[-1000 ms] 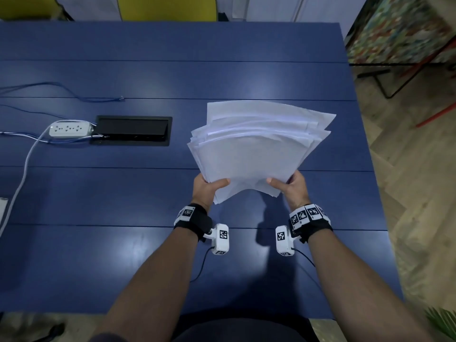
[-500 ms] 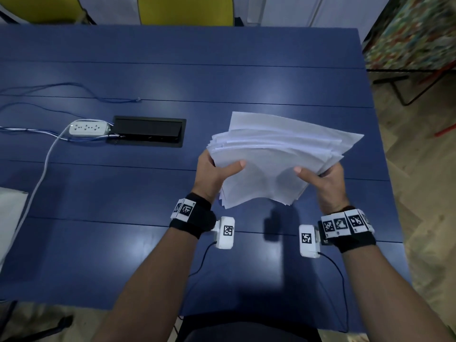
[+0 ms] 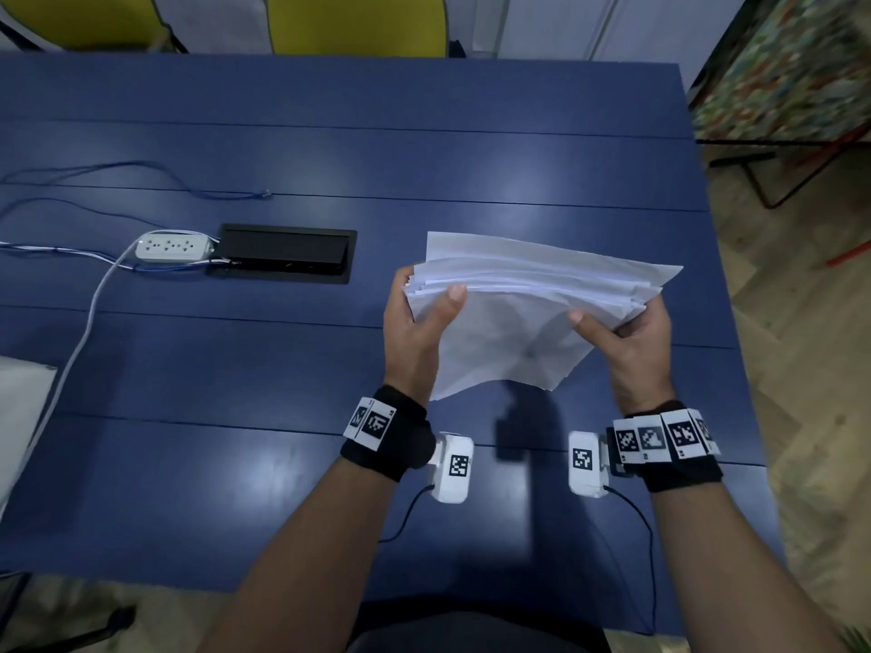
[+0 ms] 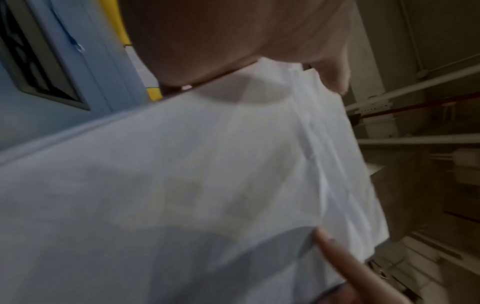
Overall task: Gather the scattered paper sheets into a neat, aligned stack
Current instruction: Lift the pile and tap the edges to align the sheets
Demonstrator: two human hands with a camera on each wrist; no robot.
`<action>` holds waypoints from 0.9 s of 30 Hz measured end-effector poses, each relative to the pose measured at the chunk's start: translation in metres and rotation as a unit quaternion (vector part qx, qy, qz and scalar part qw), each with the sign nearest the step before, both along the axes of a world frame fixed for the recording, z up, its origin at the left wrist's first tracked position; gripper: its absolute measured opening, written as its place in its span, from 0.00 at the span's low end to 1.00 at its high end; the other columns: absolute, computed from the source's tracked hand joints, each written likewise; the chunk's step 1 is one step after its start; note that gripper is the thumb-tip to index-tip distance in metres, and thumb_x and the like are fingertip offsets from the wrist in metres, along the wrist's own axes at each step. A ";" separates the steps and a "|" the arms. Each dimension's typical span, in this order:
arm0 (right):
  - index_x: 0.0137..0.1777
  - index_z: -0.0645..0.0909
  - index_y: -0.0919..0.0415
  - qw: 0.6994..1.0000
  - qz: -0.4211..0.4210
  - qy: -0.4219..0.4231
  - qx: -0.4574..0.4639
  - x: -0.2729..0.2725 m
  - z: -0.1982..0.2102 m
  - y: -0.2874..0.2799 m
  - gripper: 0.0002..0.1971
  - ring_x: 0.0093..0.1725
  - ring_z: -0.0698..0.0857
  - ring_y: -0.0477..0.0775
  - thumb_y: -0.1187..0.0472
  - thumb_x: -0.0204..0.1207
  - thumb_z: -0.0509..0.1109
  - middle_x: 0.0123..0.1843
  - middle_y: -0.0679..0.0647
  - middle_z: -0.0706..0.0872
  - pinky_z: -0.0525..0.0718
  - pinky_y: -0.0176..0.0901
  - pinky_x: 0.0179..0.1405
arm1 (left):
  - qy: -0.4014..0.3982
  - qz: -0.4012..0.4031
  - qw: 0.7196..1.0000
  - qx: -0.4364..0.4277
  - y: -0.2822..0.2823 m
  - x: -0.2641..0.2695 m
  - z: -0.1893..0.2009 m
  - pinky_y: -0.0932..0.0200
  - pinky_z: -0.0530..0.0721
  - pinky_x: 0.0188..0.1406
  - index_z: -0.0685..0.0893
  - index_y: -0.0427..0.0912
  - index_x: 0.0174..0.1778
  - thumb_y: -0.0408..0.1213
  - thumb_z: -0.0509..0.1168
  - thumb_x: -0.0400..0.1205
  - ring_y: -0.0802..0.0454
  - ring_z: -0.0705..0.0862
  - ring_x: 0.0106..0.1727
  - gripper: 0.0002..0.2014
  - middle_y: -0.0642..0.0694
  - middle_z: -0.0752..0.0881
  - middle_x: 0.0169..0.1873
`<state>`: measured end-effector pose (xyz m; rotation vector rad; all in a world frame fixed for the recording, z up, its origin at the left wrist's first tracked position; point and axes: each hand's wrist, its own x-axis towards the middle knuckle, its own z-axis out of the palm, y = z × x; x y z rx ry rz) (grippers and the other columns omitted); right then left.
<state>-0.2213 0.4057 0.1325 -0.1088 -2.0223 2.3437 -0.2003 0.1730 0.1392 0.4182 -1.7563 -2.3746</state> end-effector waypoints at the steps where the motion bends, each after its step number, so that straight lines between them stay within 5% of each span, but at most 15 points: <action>1: 0.70 0.74 0.75 1.000 0.005 -0.003 0.001 0.001 -0.002 0.001 0.27 0.61 0.89 0.56 0.82 0.72 0.75 0.62 0.61 0.88 0.86 0.48 0.62 | -0.002 0.023 1.000 -0.004 0.004 -0.002 0.004 0.45 0.84 0.61 0.84 0.43 0.56 0.54 0.72 0.81 0.46 0.86 0.54 0.18 0.46 0.88 0.51; 4: 0.71 0.72 0.80 1.000 0.016 -0.006 0.004 0.002 -0.006 0.001 0.28 0.61 0.88 0.59 0.82 0.72 0.75 0.63 0.68 0.86 0.86 0.48 0.62 | -0.045 0.079 0.996 -0.012 0.013 -0.008 0.012 0.45 0.75 0.54 0.78 0.48 0.41 0.62 0.69 0.81 0.47 0.76 0.47 0.20 0.47 0.78 0.42; 8: 0.72 0.71 0.80 1.000 0.013 -0.015 0.006 0.004 -0.008 0.001 0.29 0.62 0.87 0.60 0.81 0.71 0.76 0.66 0.74 0.84 0.85 0.50 0.64 | -0.034 0.111 0.993 0.005 0.019 -0.009 0.010 0.51 0.77 0.56 0.81 0.40 0.46 0.48 0.69 0.84 0.49 0.81 0.48 0.13 0.48 0.84 0.44; 13: 0.71 0.73 0.74 1.000 0.000 -0.025 0.002 0.008 -0.001 -0.003 0.27 0.61 0.88 0.56 0.80 0.72 0.76 0.63 0.62 0.87 0.86 0.46 0.61 | -0.048 0.109 0.993 0.008 0.018 -0.005 0.012 0.44 0.77 0.52 0.81 0.46 0.47 0.56 0.71 0.81 0.47 0.79 0.47 0.17 0.46 0.82 0.43; 18: 0.66 0.77 0.64 1.000 -0.022 -0.014 0.001 0.010 0.004 -0.008 0.24 0.58 0.89 0.49 0.80 0.73 0.75 0.57 0.49 0.90 0.85 0.42 0.59 | -0.044 0.113 0.992 0.013 0.020 -0.002 0.011 0.45 0.82 0.63 0.85 0.40 0.56 0.43 0.68 0.86 0.49 0.85 0.51 0.11 0.49 0.89 0.48; 23: 0.66 0.76 0.67 0.999 -0.034 -0.007 -0.006 0.012 0.006 -0.010 0.23 0.58 0.89 0.49 0.78 0.73 0.76 0.56 0.47 0.91 0.84 0.40 0.58 | -0.042 0.115 0.993 -0.007 0.023 -0.001 0.023 0.54 0.78 0.49 0.80 0.43 0.47 0.62 0.70 0.78 0.52 0.78 0.43 0.23 0.51 0.81 0.40; 27: 0.68 0.76 0.66 0.999 -0.034 -0.010 -0.008 0.014 0.009 -0.011 0.25 0.59 0.89 0.50 0.72 0.70 0.78 0.57 0.49 0.90 0.85 0.41 0.60 | -0.053 0.132 0.990 -0.011 0.026 -0.006 0.032 0.42 0.85 0.50 0.81 0.44 0.49 0.68 0.74 0.73 0.50 0.82 0.43 0.28 0.49 0.84 0.41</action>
